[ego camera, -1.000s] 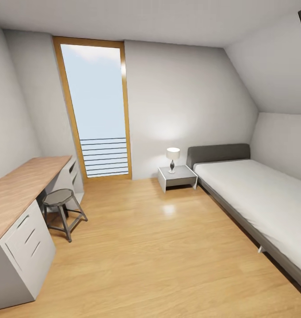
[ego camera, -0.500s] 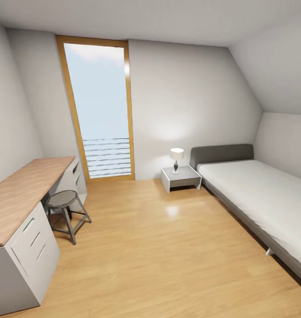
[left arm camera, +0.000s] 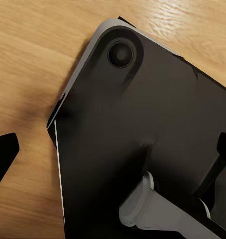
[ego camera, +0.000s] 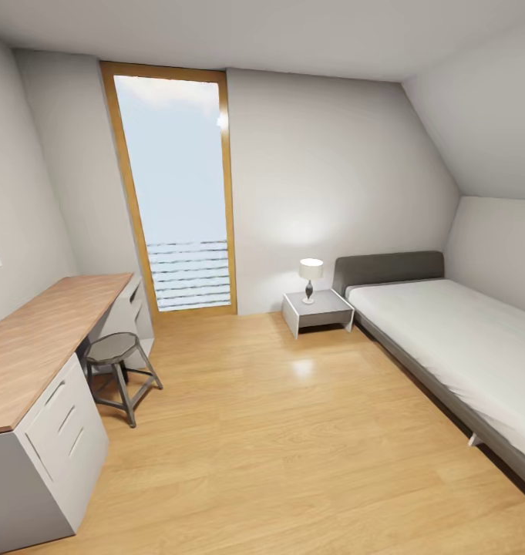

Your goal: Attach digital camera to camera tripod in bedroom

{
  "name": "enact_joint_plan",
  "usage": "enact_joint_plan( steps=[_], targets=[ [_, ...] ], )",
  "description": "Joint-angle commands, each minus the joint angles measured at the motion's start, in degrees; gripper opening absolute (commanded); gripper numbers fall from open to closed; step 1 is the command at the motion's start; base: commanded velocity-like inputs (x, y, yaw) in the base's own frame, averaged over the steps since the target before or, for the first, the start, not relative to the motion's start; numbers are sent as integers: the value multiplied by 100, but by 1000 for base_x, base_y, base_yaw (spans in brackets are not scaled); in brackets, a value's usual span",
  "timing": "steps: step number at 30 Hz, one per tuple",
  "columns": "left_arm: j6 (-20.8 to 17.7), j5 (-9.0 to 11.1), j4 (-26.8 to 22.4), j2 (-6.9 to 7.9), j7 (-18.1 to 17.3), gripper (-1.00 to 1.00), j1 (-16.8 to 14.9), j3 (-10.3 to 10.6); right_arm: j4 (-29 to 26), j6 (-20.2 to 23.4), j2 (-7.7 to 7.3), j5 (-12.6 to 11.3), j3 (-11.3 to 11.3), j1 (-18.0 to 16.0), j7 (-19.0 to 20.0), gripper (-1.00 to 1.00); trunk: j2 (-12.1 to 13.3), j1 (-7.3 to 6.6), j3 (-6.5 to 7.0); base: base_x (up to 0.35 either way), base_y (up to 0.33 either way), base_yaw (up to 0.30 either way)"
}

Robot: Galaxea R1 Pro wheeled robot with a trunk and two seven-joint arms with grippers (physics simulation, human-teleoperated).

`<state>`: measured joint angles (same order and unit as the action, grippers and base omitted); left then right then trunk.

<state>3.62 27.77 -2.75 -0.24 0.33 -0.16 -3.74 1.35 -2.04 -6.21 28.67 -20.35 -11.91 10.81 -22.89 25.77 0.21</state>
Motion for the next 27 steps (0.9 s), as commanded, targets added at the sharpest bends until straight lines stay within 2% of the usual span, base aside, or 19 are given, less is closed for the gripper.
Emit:
enact_joint_plan(
  steps=[1,11,16,17,21,22,25,26,27],
  targets=[
    [16,-17,3,-2,5,100,-1,-37,14,-20,0,49,-47,-4,9,100,-4,2,-2,0,32,0],
    [-7,-18,-134,59,12,100,-1,-53,-25,48,-5,160,26,-6,69,100,-4,2,-2,0,9,0],
    [-198,-49,-981,273,30,100,-1,-45,-512,216,-32,122,15,8,102,100,-4,2,-2,0,1,0],
    [-436,-73,-1383,397,29,100,-6,-48,-817,436,-33,101,1,-11,108,100,-4,2,-2,0,0,0],
    [-1362,-113,-2392,659,30,100,-24,-53,-1644,1189,-21,-42,-25,-163,128,100,-4,2,-2,0,0,0],
    [-1989,-123,-2965,766,38,100,-37,-57,-2146,1657,-5,-199,-33,-312,155,100,-4,2,-2,0,0,0],
    [-2942,-127,-3829,904,60,100,-134,-67,-2866,2387,-1,-542,-37,-561,234,100,-4,2,-2,0,0,0],
    [-3516,-128,-4382,976,89,100,-305,-73,-3305,2856,-13,-812,-37,-734,316,100,-4,2,-2,0,0,0],
    [-3766,-127,-4632,1000,106,100,-423,-76,-3505,3070,-20,-952,-35,-831,363,100,-4,2,-2,0,0,0]
  ],
)
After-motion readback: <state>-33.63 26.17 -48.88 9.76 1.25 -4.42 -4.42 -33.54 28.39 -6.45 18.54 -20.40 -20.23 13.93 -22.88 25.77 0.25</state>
